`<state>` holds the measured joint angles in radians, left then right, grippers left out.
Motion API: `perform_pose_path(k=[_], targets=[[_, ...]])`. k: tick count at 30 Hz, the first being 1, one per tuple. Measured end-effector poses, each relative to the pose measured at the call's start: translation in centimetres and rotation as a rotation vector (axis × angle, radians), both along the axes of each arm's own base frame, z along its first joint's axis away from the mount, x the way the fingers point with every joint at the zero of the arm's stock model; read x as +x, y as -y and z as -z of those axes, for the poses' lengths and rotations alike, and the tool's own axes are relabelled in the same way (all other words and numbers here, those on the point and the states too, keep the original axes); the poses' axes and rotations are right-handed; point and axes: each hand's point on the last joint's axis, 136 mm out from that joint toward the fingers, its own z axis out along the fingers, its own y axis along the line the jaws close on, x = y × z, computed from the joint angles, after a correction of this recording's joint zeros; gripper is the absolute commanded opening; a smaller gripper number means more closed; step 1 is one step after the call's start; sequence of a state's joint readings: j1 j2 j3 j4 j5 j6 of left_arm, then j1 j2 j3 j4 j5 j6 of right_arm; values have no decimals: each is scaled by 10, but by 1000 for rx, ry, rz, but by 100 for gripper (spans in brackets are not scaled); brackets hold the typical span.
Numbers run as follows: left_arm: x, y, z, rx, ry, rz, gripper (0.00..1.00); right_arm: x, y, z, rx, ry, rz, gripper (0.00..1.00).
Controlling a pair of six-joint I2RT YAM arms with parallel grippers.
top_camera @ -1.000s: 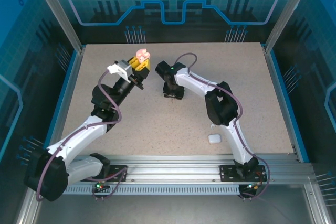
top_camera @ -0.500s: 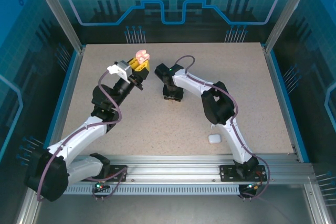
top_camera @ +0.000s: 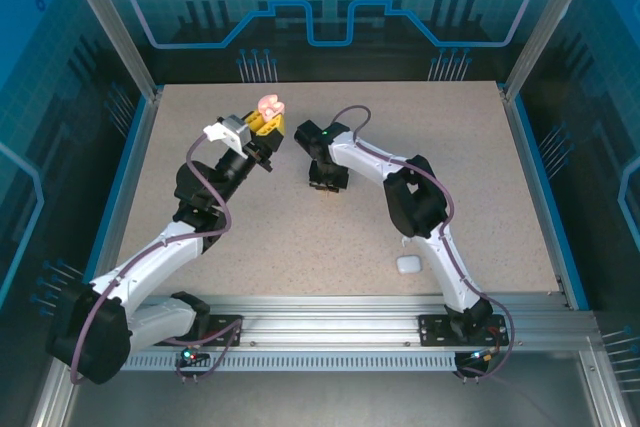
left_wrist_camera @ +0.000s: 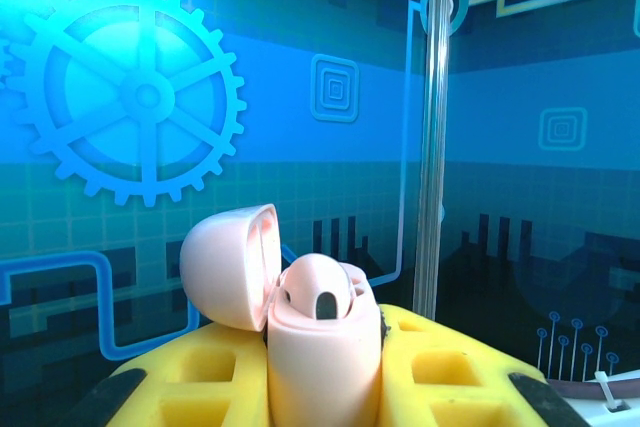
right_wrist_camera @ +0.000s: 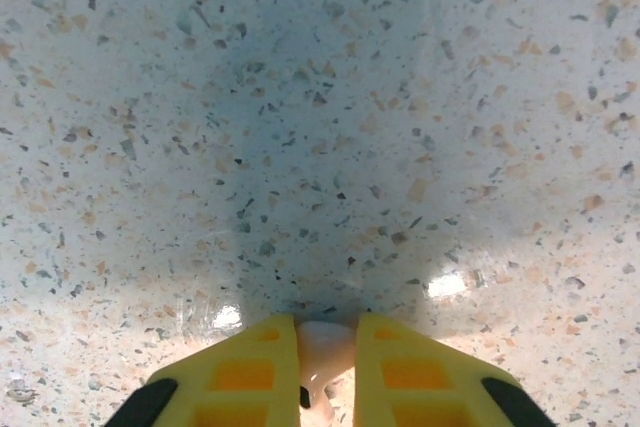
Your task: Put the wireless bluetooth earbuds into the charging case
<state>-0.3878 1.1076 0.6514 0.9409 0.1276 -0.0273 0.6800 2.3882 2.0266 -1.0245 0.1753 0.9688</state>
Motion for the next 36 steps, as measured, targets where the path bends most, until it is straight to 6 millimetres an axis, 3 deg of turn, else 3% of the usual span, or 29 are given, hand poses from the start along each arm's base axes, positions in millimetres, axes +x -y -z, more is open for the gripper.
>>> perform_pose_path(k=[10,16,24,36], targets=[[-1,2,0,4,0,10,0,-9,9,-3,4,28,-32,8],[-2,3,1,9,0,21,0,-8,14,-29,21,93,-54,8],[-3,7,3,20,-6,40,0,-4,18,-107,107,268,-98,8],[-17,26,6,55,6,150,0,-7,34,-280,233,658,-205,10]])
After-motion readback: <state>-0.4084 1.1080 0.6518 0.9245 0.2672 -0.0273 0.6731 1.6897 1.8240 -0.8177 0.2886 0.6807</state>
